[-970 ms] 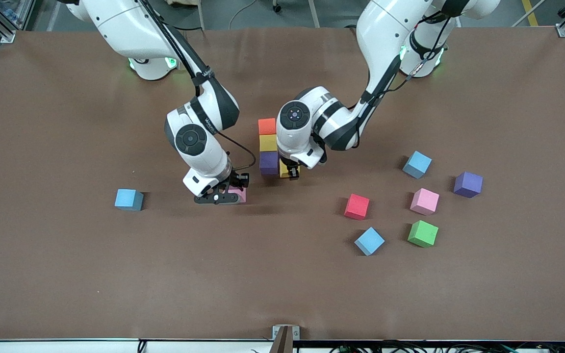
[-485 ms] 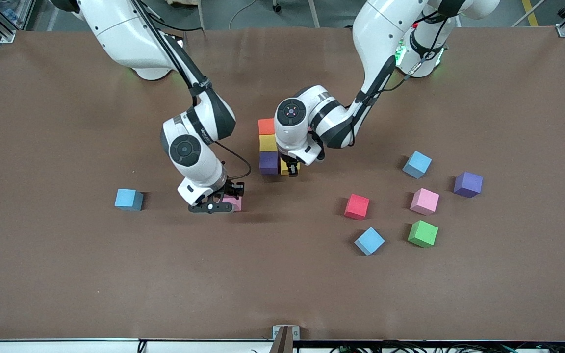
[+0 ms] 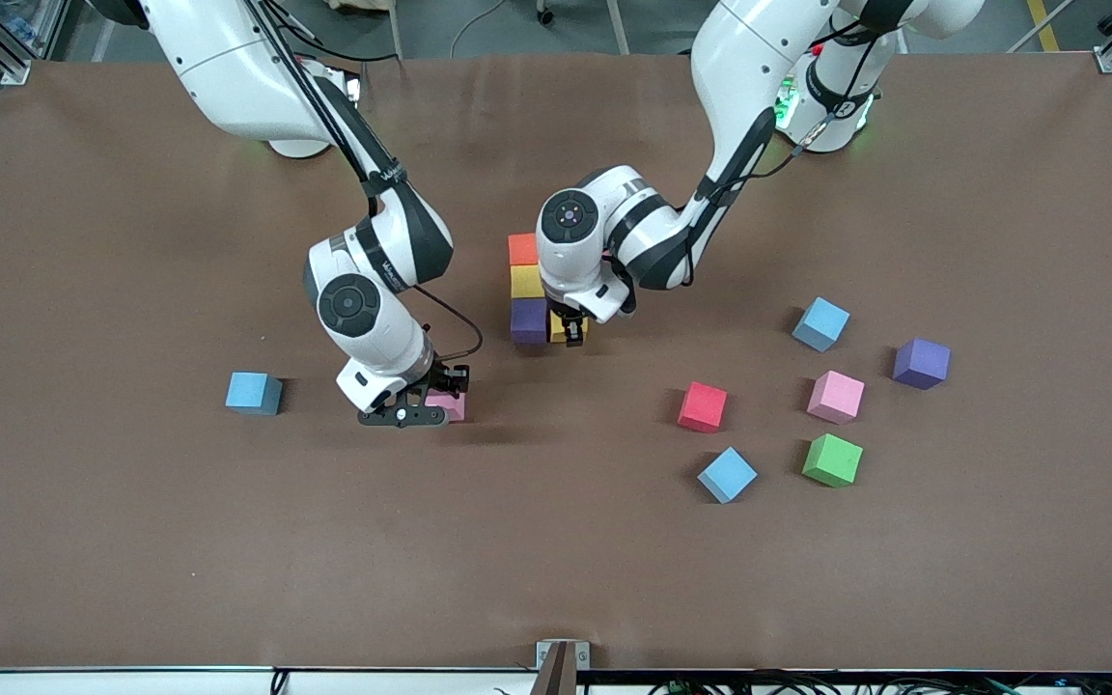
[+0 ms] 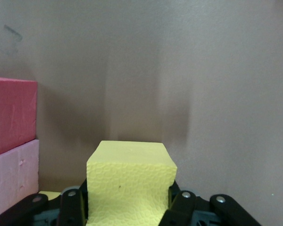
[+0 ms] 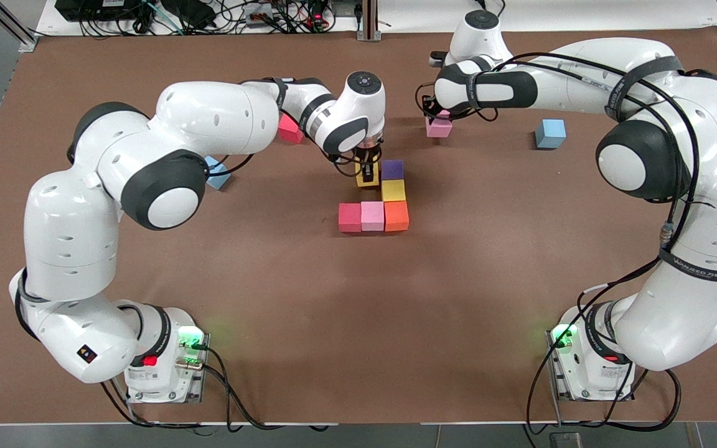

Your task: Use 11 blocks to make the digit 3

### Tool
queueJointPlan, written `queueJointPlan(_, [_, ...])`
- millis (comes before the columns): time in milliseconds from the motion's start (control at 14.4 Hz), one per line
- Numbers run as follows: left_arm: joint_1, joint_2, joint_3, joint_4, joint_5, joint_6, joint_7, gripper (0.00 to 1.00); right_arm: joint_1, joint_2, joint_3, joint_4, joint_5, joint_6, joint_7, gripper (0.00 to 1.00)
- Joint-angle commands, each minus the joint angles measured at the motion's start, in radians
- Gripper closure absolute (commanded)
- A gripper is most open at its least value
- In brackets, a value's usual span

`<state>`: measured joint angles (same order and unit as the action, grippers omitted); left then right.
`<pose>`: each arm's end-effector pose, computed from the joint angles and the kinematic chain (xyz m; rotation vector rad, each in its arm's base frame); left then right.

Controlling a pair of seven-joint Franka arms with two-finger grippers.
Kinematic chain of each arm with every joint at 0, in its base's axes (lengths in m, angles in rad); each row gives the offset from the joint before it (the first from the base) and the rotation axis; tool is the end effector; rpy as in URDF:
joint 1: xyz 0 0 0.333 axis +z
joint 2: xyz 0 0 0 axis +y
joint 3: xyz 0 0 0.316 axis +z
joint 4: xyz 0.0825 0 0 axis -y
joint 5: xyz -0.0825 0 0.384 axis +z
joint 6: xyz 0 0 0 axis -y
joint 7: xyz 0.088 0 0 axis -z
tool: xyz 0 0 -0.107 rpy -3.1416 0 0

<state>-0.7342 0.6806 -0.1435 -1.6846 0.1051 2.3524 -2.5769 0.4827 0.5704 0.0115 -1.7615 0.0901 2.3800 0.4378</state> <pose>0.4422 -0.5144 0.2063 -2.1200 -2.3095 0.0235 0.5880 0.3171 0.2467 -3.0575 0.0142 -0.0175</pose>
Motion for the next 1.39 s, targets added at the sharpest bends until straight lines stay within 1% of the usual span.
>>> queueJointPlan(0, [-0.008, -0.004, 0.004, -0.01, 0.031, 0.015, -0.023, 0.76, -0.009, 0.011, 0.007, 0.02, -0.009, -0.01, -0.008, 1.0])
queueJointPlan(277, [-0.019, 0.004, 0.004, -0.004, 0.06, 0.015, -0.023, 0.76, -0.007, 0.011, 0.008, 0.02, -0.009, -0.01, -0.008, 1.0])
queueJointPlan(1317, [-0.036, 0.025, 0.007, 0.01, 0.061, 0.015, -0.025, 0.76, -0.007, 0.012, 0.008, 0.02, -0.007, -0.01, -0.007, 1.0])
